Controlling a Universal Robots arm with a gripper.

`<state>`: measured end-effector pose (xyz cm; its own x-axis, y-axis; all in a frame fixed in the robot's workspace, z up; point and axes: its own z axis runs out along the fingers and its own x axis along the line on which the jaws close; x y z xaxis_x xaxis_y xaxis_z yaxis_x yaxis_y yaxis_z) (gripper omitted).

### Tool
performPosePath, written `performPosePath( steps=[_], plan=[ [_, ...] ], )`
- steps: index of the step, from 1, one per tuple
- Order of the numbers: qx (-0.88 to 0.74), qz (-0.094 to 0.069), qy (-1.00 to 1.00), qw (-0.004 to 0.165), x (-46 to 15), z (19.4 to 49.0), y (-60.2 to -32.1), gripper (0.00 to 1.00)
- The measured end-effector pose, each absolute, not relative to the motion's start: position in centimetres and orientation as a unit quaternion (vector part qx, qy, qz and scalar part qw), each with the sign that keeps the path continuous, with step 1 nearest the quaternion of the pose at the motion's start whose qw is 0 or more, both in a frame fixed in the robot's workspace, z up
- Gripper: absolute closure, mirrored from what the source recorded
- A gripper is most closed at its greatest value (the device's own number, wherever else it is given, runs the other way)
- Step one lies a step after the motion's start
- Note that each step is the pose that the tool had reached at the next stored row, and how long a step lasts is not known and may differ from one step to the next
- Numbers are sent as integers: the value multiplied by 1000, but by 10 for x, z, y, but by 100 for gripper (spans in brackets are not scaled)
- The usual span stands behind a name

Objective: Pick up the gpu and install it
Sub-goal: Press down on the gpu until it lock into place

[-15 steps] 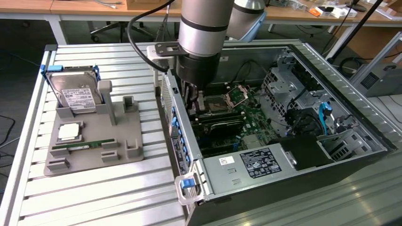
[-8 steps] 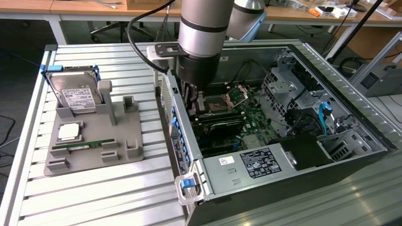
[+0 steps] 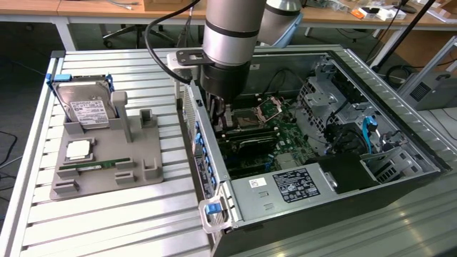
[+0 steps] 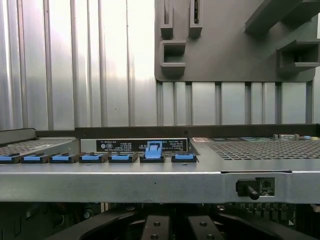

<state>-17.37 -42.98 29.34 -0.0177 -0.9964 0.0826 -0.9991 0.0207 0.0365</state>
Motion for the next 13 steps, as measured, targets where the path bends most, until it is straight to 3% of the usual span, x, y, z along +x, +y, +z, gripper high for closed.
performPosePath(
  steps=[7,13],
  plan=[
    [700,15,-713,42,-168,300,-430,89],
    [700,3,-712,51,-139,300,-430,89]
  ],
)
